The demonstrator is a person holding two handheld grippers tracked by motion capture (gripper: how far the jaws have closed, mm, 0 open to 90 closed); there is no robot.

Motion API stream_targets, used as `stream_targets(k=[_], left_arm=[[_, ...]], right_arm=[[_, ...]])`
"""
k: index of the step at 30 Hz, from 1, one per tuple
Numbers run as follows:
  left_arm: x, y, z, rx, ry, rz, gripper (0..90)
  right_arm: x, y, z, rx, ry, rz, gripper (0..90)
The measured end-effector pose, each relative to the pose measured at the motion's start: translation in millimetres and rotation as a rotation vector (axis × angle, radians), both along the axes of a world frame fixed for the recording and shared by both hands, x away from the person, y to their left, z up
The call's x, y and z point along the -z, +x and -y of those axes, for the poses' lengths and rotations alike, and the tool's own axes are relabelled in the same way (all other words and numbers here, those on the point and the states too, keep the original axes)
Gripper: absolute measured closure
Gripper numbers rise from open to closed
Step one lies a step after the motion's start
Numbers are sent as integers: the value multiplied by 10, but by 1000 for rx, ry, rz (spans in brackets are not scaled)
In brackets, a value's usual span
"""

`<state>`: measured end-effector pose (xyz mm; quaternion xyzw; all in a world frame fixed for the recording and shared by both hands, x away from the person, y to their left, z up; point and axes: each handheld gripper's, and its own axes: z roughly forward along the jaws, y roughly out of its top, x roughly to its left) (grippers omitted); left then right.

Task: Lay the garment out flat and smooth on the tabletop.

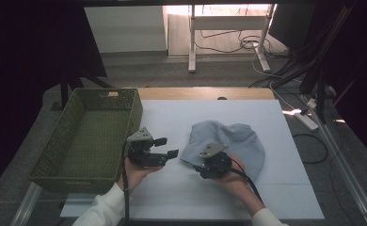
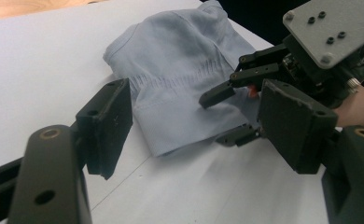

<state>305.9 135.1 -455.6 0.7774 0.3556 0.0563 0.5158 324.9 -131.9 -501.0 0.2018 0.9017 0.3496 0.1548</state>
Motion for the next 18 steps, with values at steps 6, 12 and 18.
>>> stream_targets(k=[6, 12, 18], left_arm=[[-8, -7, -3, -3, -3, 2, 275], [-12, -7, -20, -6, -5, 3, 275], [-16, -6, -29, -7, -6, 5, 275]], right_arm=[[58, 39, -181, -36, -7, -17, 450], [141, 188, -230, -5, -17, -44, 426], [215, 280, -263, 15, -60, -67, 427]])
